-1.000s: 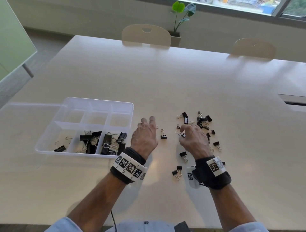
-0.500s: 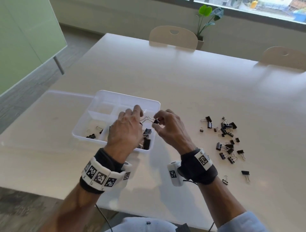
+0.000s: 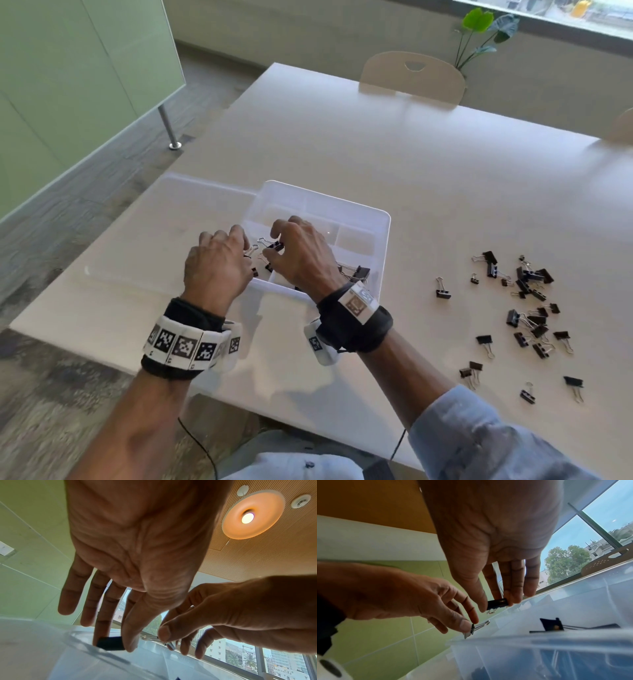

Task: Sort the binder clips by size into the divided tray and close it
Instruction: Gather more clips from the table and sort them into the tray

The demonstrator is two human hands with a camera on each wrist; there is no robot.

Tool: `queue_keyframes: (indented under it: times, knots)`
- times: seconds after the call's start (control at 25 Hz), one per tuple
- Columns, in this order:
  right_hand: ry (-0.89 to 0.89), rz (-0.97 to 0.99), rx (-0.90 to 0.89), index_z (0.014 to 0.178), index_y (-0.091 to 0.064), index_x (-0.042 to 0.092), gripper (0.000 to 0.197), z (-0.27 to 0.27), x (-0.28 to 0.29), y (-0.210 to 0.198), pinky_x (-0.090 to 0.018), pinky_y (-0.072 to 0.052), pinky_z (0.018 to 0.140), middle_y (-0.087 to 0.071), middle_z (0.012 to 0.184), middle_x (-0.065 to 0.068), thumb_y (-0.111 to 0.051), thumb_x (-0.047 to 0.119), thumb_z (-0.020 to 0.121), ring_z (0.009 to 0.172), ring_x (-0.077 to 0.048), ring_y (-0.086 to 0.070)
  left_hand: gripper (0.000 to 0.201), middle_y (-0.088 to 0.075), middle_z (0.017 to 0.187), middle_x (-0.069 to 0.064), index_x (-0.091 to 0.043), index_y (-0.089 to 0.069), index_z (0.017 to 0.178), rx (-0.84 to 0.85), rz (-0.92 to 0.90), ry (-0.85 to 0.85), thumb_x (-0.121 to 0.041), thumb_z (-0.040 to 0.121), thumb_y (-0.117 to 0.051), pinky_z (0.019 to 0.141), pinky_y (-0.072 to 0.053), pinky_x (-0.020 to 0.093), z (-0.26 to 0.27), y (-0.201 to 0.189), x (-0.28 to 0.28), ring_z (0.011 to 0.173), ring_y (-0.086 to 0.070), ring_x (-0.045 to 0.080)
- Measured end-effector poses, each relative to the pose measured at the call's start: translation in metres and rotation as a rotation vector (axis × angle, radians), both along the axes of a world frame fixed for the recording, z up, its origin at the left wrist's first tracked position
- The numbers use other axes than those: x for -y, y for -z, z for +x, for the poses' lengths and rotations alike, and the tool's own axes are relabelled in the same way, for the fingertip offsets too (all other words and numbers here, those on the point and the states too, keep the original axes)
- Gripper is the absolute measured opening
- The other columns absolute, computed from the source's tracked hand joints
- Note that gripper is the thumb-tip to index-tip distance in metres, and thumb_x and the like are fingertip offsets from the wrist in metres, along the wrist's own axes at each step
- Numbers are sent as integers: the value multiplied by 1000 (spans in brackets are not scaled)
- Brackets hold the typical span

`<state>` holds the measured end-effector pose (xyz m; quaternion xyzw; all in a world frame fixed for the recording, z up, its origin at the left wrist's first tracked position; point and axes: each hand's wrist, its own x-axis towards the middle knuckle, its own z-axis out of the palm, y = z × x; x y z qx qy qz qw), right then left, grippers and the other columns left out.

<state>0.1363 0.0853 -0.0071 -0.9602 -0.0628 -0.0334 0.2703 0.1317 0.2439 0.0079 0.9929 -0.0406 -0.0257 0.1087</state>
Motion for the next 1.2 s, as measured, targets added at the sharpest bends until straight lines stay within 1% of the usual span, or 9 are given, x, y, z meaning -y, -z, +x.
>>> queue_keyframes:
  times: [0.16,0.4,0.52,0.68,0.88,0.96,1.0,1.12,1.2]
  knots:
    - [25,-10,17,119,-68,12,35,-4,-1,1,-40,-53,82,-67,109,-7,-75,34,94,105,-30,-64,31,-64,118,12,-18,-61,123,25,-3,41,-29,94,-64,84,-48,45,1,2,0,113,-56,34]
    - [133,18,95,111,-73,23,22,-32,57,-6,-40,-54,83,-71,107,5,-69,37,95,103,-21,-65,30,-63,119,10,-19,-63,123,99,-117,134,-35,97,-62,82,-49,45,-3,-12,43,113,-57,33]
    - [235,24,106,105,-74,29,17,-53,106,-6,-38,-55,82,-71,106,11,-66,40,95,98,-16,-67,31,-62,123,7,-22,-61,126,93,-156,234,-38,99,-61,85,-49,42,-8,-16,87,116,-57,30]
    - [396,32,60,98,-74,31,13,-81,179,-2,-35,-55,80,-71,102,15,-67,40,94,96,-12,-67,32,-60,127,3,-25,-59,128,62,-160,355,-41,101,-59,89,-48,39,-17,-21,155,121,-54,26]
    - [551,-15,-1,99,-76,30,14,-111,264,6,-30,-44,71,-73,105,14,-65,38,96,97,-12,-68,32,-61,124,3,-24,-60,127,31,-127,547,-41,100,-57,92,-49,41,-22,-16,247,120,-55,26]
    - [584,-59,-31,102,-76,28,14,-117,294,10,-32,-49,73,-75,108,10,-66,35,98,101,-17,-70,33,-62,126,3,-23,-59,129,9,-106,620,-41,100,-56,92,-49,41,-17,-12,283,120,-56,25]
    - [598,-82,-53,107,-76,26,15,-119,309,11,-35,-52,77,-76,111,6,-66,33,98,106,-20,-70,34,-62,128,4,-23,-59,131,-10,-89,654,-39,101,-55,92,-49,41,-14,-10,303,121,-55,26]
    - [633,-152,-174,129,-72,21,32,-120,349,7,-44,-53,97,-73,131,-4,-62,26,99,125,-28,-65,39,-58,140,5,-24,-53,141,-91,1,747,-30,102,-52,98,-48,45,-4,-3,363,129,-51,28]
    - [586,-175,-288,145,-61,21,47,-118,366,4,-48,-50,106,-64,147,-5,-55,17,99,138,-28,-57,47,-54,148,4,-26,-49,149,-123,73,815,-21,101,-50,104,-48,47,3,3,398,134,-48,29]
